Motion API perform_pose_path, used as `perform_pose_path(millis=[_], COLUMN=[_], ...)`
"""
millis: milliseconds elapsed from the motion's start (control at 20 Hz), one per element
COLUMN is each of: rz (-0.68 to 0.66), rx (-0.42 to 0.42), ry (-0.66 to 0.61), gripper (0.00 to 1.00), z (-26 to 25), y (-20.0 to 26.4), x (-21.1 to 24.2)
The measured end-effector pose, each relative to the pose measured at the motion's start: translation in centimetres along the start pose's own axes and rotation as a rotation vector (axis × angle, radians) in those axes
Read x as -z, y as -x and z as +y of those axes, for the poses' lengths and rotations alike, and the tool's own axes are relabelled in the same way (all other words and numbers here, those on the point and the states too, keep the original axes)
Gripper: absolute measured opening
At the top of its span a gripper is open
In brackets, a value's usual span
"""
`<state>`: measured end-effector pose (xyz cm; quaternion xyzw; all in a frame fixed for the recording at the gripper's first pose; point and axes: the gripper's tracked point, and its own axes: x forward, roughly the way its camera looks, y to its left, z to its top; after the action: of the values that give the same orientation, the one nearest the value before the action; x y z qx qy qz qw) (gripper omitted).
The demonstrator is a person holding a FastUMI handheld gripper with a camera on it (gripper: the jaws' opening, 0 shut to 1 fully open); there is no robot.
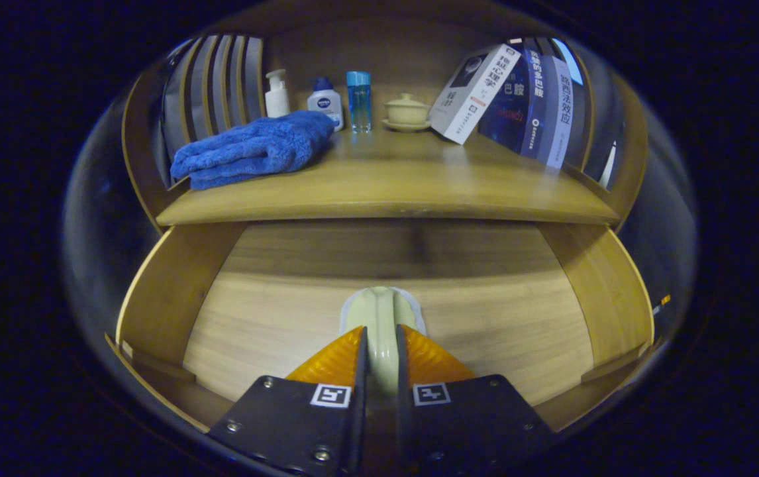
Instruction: Pull open the drawer, take out the items inside it, and place them on the countertop above the cabinet.
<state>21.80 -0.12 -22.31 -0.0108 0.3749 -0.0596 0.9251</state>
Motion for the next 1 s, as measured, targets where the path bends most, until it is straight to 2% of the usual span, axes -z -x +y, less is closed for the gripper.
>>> perform_pose_path(millis=[350, 400, 750, 1000], rz=[-0.077, -0.08, -0.067, -0.151], rx=[0.001, 0.0, -0.006, -0.001], ry=[-0.003, 0.001, -0.017, -0.031], gripper=[0.2, 0.11, 0.11, 0.11], z=[-0.1, -0.1, 0.1, -0.3], y=[2.1, 2.1, 1.8, 2.8], x=[-1.8, -2.0, -1.2, -2.5])
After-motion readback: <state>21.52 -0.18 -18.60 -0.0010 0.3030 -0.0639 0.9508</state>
